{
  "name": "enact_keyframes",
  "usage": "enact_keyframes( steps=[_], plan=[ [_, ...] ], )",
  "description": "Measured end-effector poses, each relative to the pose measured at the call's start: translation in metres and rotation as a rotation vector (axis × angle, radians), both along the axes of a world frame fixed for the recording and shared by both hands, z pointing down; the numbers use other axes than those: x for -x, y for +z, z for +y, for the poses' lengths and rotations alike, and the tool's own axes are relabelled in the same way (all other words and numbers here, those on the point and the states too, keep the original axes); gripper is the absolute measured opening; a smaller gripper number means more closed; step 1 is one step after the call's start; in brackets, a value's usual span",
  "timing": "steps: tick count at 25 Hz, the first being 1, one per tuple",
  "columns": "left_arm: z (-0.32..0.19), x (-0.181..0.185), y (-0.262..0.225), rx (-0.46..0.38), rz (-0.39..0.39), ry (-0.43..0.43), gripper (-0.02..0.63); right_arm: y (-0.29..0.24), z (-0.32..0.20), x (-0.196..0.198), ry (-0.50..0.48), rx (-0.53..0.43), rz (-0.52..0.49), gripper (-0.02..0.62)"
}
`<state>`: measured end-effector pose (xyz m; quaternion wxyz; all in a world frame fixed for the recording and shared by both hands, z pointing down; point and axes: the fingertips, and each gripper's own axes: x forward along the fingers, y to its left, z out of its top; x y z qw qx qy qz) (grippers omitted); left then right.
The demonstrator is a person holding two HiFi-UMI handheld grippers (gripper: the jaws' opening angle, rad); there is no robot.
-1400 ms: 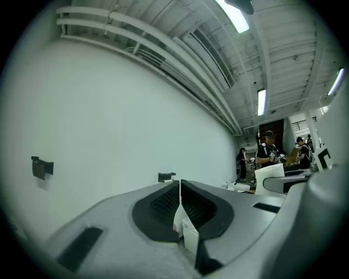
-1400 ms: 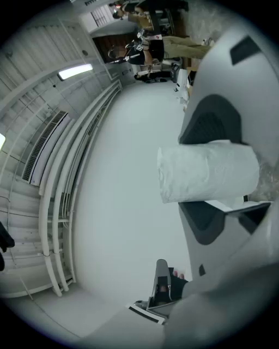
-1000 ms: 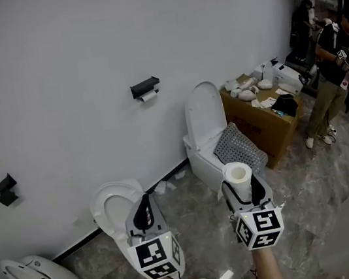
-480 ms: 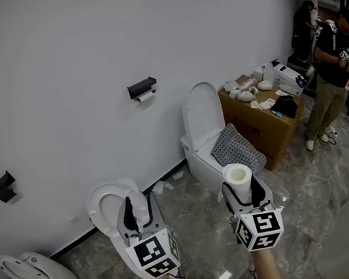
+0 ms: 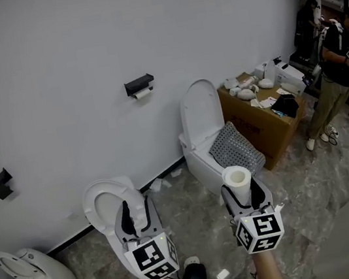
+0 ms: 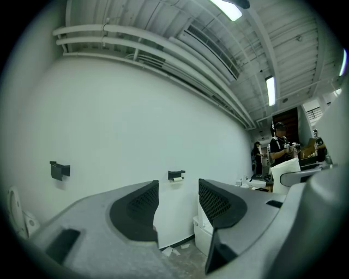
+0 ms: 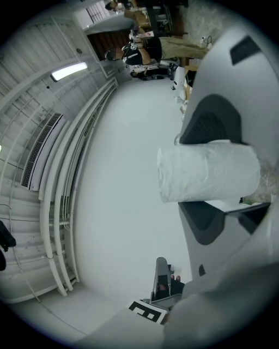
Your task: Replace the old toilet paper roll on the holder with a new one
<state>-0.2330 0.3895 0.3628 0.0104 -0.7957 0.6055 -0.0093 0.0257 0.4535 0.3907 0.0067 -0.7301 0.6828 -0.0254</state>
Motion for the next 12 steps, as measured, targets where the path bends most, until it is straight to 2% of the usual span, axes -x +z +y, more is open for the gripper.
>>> enact_keyframes(
  steps=[6,12],
  plan=[
    [-0.024,-0.017,0.006,0.000,-0.014,0.008,0.210,0.008,-0.024,-0.013,0.001,0.012,0.003,0.305],
    [-0.081,-0.020,0.009,-0.004,-0.023,0.009,0.210,0.010,-0.080,-0.016,0.000,0.014,0.004,0.305]
  ],
)
